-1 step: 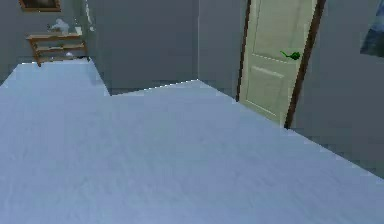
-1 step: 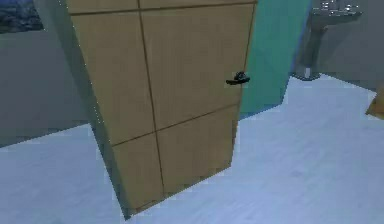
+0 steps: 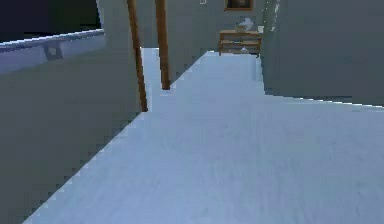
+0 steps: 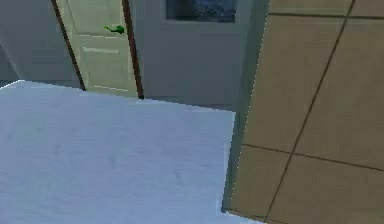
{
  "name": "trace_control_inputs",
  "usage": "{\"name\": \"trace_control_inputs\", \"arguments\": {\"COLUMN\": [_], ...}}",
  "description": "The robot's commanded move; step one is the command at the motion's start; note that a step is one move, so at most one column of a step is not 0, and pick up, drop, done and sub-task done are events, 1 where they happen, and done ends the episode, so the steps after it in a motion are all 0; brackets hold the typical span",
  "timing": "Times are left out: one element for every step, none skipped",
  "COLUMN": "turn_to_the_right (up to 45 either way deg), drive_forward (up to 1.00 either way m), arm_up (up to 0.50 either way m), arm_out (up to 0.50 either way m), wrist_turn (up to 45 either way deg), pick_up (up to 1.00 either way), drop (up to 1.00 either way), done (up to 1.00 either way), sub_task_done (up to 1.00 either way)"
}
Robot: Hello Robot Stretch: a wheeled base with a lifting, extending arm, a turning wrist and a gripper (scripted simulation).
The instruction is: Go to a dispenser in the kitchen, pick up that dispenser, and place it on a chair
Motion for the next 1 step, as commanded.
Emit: {"name": "trace_control_inputs", "arguments": {"turn_to_the_right": [0.0], "drive_forward": [1.00], "arm_up": [0.00], "arm_out": [0.00], "wrist_turn": [0.0], "pick_up": [0.00], "drop": [0.00], "done": [0.00], "sub_task_done": [0.00]}}
